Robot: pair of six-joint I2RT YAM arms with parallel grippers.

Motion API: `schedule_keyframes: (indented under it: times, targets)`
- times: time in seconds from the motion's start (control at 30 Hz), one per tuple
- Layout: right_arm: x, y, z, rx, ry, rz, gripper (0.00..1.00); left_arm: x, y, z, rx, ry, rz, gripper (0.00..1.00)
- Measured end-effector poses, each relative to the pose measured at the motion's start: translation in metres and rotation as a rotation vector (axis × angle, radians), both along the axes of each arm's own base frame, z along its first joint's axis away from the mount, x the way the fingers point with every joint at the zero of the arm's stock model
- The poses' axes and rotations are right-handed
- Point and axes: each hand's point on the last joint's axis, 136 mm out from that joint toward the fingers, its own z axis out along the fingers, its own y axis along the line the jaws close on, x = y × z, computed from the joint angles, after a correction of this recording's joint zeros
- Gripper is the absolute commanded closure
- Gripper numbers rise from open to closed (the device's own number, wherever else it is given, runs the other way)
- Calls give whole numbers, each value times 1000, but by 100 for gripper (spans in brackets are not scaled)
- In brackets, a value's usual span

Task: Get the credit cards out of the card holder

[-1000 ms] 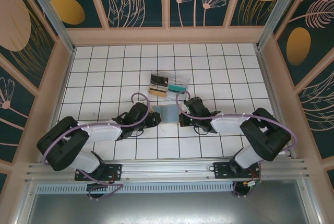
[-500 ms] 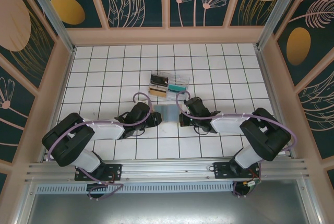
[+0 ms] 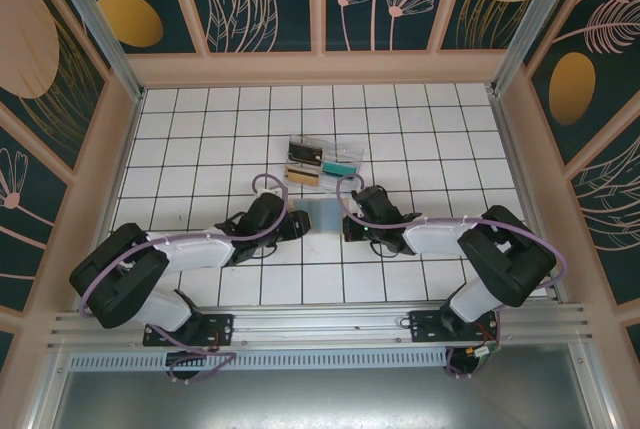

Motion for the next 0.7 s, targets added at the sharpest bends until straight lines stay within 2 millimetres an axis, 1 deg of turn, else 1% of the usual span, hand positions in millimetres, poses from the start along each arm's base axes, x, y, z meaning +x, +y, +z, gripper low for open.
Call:
schedule_keyframes:
  times: [0.2, 0.53, 0.7]
  targets:
    - [0, 0, 0, 0, 0, 0, 100, 1, -1, -2, 10, 3, -1, 49]
    - [0, 0, 0, 2, 2, -3, 100, 0, 1, -18, 45, 35, -3, 49]
    - [0, 0, 0, 1, 2, -3, 100, 0, 0, -20, 43, 36, -5, 50]
